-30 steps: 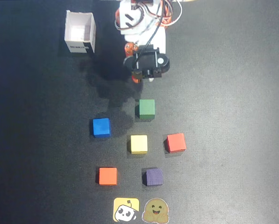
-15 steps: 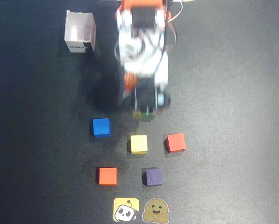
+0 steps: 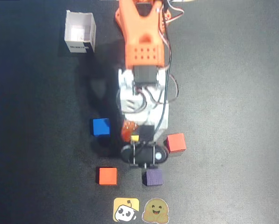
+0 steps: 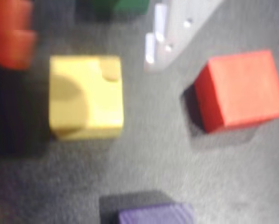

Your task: Put the yellow cube on top of the orange cube.

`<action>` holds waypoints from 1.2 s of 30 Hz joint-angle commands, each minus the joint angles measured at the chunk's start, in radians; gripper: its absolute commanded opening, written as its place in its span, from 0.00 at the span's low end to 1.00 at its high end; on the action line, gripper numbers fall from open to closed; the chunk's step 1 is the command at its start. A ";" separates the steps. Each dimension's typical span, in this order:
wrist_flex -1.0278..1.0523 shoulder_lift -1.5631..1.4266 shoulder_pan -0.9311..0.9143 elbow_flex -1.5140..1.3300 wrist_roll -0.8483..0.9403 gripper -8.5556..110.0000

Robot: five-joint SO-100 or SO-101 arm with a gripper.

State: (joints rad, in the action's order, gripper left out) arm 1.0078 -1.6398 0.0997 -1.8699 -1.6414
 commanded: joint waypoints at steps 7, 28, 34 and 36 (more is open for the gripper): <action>-0.046 0.058 0.005 0.051 -0.003 0.28; -0.126 0.183 0.006 -0.026 -0.003 0.27; -0.164 0.190 0.006 -0.074 -0.003 0.26; -0.178 0.189 0.006 -0.094 -0.003 0.25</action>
State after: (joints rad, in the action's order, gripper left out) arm 0.8498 -1.4419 0.0997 -1.9589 -1.6414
